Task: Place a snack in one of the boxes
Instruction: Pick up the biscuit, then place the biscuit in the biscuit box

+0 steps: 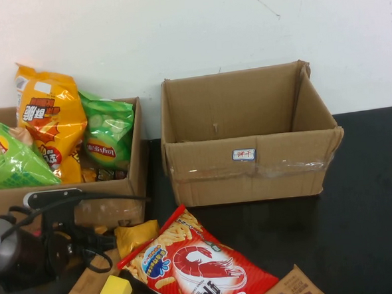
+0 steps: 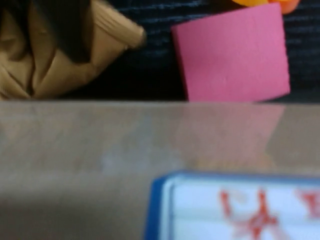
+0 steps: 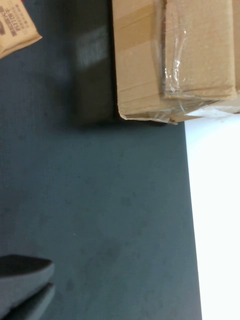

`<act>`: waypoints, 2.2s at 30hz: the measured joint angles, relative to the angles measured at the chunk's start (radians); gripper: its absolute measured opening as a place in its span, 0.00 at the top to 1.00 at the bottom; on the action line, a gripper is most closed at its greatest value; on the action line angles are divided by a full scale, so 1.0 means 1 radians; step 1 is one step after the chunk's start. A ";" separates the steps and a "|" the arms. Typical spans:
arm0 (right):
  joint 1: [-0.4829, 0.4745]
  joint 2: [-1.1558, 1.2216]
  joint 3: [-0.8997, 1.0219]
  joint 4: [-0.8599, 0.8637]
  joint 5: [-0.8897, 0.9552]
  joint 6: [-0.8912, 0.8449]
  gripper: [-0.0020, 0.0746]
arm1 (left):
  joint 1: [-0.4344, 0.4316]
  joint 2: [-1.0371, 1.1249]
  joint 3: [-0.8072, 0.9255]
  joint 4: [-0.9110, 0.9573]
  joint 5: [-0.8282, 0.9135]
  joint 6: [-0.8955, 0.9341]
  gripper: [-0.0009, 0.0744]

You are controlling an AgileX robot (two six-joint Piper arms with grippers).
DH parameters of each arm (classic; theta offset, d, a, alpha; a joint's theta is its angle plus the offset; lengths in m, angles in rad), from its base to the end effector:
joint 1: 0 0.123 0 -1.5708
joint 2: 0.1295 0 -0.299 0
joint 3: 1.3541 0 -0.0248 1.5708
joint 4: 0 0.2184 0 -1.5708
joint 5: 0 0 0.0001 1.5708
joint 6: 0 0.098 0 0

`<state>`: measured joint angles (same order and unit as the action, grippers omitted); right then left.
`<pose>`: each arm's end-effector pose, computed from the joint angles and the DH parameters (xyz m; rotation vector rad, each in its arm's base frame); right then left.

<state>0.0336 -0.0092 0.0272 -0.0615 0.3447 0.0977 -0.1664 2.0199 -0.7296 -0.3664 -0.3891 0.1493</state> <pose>0.0137 -0.0016 0.1720 0.0202 1.8456 0.0321 0.3277 -0.0416 0.1062 -0.0934 2.3963 -0.0030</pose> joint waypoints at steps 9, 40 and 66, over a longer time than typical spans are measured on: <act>0.000 0.000 0.000 0.000 0.000 0.000 0.98 | 0.000 -0.070 0.002 0.004 0.206 -0.027 0.80; 0.000 0.000 0.000 0.002 0.000 0.000 0.98 | -0.307 -0.680 -0.119 0.062 0.211 -0.101 0.88; 0.000 0.000 0.000 0.002 0.000 0.000 0.98 | -0.331 0.057 -0.781 0.183 0.355 -0.179 0.32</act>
<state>0.0336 -0.0092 0.0272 -0.0596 0.3447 0.0977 -0.4979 2.0773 -1.5105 -0.1835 -0.0337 -0.0294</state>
